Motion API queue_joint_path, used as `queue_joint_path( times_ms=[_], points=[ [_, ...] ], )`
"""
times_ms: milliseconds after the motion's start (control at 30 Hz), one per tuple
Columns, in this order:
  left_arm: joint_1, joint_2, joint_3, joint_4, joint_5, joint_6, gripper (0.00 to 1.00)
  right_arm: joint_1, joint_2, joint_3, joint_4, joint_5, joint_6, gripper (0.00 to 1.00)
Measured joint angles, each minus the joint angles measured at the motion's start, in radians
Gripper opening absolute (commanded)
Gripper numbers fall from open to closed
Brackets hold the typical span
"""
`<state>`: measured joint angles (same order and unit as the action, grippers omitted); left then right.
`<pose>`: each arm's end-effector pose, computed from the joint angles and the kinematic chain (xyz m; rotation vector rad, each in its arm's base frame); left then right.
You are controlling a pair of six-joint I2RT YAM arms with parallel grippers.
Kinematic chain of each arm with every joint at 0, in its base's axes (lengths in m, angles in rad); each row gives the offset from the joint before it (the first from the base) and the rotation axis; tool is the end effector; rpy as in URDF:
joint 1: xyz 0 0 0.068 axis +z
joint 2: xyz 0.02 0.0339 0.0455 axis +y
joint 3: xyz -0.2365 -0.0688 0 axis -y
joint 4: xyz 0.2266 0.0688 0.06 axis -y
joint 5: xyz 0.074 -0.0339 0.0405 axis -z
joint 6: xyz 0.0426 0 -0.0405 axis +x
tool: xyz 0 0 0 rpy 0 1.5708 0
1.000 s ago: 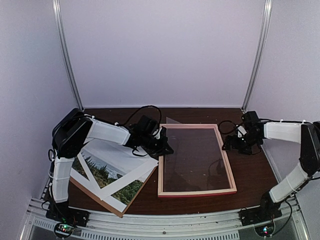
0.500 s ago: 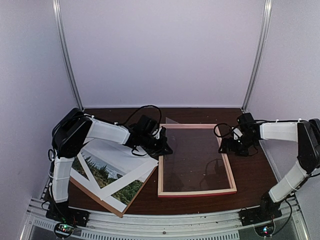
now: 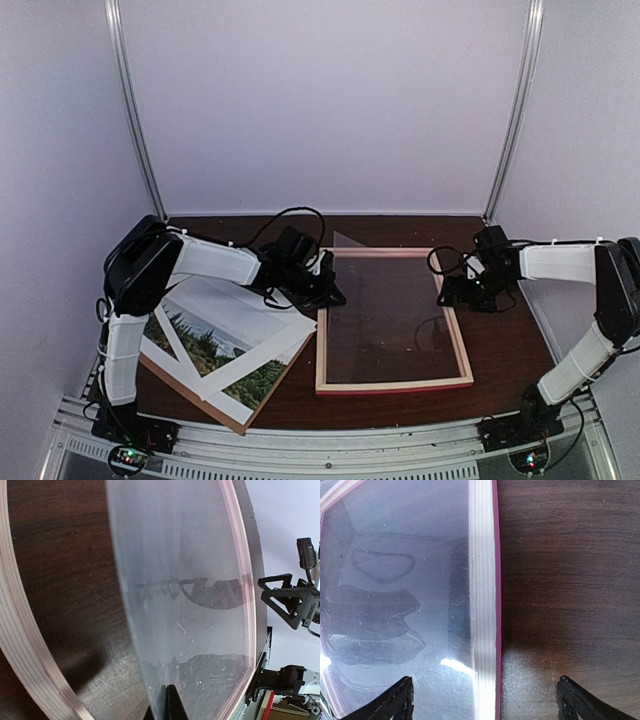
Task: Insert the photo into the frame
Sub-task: Place the glass panel in the frame body.
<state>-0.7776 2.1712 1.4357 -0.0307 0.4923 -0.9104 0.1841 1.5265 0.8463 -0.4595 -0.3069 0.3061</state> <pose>0.3010 -0.3246 0.1237 0.1073 2.6748 -1.2908 0.2644 0.0623 0.1498 0.0745 2.7453 0.5576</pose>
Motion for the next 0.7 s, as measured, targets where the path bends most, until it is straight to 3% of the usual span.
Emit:
queue_joint_path(
  times_ms=[700],
  points=[
    [0.002, 0.0, 0.001, -0.025, 0.001, 0.001, 0.0, 0.0, 0.0, 0.005, 0.0, 0.016, 0.007, 0.98]
  ],
)
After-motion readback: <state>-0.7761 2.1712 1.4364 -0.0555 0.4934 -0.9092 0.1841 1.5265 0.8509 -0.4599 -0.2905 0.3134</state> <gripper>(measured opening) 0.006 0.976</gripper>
